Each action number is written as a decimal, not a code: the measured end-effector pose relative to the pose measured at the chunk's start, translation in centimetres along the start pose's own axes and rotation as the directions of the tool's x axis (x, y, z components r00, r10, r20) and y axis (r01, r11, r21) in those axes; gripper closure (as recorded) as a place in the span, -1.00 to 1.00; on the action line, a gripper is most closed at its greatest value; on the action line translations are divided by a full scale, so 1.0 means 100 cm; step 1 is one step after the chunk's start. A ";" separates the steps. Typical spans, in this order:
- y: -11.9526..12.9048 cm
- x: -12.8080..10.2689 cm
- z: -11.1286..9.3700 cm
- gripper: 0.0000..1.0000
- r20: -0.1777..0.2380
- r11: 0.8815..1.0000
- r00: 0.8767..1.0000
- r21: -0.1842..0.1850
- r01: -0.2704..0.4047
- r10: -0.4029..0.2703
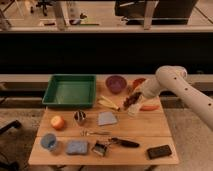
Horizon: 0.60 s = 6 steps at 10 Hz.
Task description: Place grapes in paper cup
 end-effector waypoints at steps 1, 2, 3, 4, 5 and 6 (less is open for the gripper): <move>0.000 0.001 0.001 0.53 -0.002 1.000 1.000 -0.008 -0.002 0.002; 0.000 0.000 0.002 0.39 -0.002 1.000 1.000 -0.013 -0.002 0.002; 0.000 0.000 0.003 0.18 -0.003 1.000 1.000 -0.018 -0.002 0.002; 0.000 -0.001 0.004 -0.01 -0.004 1.000 1.000 -0.022 -0.001 0.001; 0.000 -0.001 0.005 -0.24 -0.005 1.000 1.000 -0.025 -0.001 0.001; 0.000 -0.001 0.006 -0.42 -0.005 1.000 1.000 -0.027 -0.001 0.001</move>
